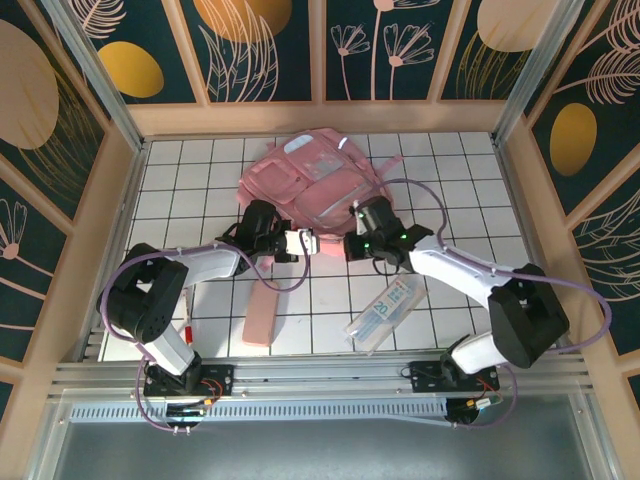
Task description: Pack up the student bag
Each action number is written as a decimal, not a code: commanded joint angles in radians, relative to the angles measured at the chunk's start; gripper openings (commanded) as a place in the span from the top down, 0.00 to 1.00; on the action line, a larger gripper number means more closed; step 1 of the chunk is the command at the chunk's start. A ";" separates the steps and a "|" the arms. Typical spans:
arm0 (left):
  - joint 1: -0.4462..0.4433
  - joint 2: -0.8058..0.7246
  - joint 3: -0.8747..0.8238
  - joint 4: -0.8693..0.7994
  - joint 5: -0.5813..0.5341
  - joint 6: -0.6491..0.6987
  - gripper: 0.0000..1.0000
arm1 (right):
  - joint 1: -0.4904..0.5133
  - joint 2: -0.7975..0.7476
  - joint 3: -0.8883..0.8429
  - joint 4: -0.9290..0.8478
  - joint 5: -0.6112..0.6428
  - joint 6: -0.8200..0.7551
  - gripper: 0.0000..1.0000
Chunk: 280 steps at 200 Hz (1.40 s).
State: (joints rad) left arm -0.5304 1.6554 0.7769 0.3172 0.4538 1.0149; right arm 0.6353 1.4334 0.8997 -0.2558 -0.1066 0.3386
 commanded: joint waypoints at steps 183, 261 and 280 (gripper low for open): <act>0.109 -0.116 0.071 -0.276 0.367 -0.259 1.00 | 0.274 0.067 0.115 -0.104 0.340 0.442 0.45; 0.107 -0.119 0.045 -0.222 0.409 -0.275 1.00 | 0.335 0.265 0.287 -0.247 0.540 0.632 0.50; 0.108 -0.126 0.035 -0.216 0.405 -0.258 1.00 | 0.337 0.279 0.301 -0.270 0.556 0.639 0.61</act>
State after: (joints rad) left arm -0.4191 1.5600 0.8246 0.0673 0.7898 0.7460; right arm 0.9668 1.6920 1.1618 -0.4454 0.3523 0.9234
